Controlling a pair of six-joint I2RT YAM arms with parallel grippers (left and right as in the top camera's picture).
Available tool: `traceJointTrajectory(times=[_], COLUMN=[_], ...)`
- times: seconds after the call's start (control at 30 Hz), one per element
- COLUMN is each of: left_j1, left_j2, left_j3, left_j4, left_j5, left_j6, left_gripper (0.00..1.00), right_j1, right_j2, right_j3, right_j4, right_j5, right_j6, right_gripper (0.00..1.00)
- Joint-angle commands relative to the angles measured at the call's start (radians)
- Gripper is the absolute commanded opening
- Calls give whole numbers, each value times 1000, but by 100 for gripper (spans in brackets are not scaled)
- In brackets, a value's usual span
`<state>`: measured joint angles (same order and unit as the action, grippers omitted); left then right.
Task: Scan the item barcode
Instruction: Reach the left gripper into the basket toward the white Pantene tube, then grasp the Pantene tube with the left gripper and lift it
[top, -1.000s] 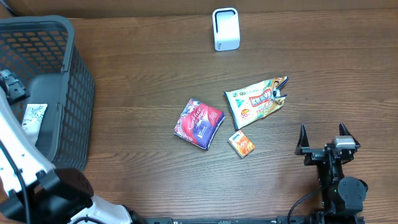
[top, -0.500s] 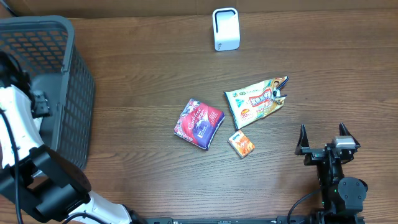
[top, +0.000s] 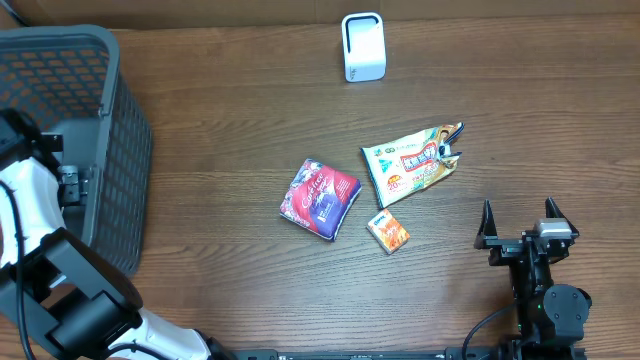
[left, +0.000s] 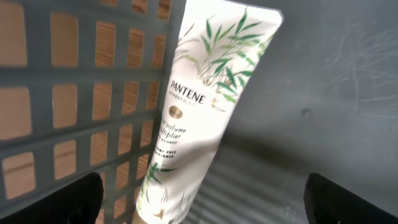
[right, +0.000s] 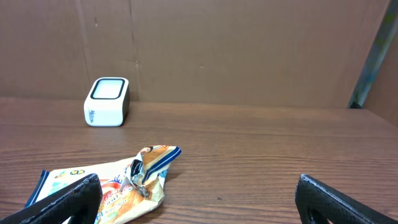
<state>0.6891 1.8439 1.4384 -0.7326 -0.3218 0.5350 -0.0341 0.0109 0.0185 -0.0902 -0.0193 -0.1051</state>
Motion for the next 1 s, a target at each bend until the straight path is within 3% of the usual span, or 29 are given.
traceJointTrajectory(times=[0.0,0.1,0.27,0.6,0.97], left_j1=[58,88,117,146,170], left_j2=[0,0,0,8,107], left_j3=[-16,-33,-80,-95,-95], left_j4=[-2,2,43,125,116], left_j5=[138,225,237,282,290], left_j6=[32,63,124,123,112], left_gripper=[94,94,94,91,85], right_j1=[-5,-5,-5,-5,-5], right_j2=[-8,-8,-8,-8,-8], right_j3=[-10,-10,-10,-10,-10], right_j4=[6,6,6,6,6], right_j5=[3,3,3,3,3], right_j6=[4,4,4,4,4], right_gripper=[100,100,100,100,100])
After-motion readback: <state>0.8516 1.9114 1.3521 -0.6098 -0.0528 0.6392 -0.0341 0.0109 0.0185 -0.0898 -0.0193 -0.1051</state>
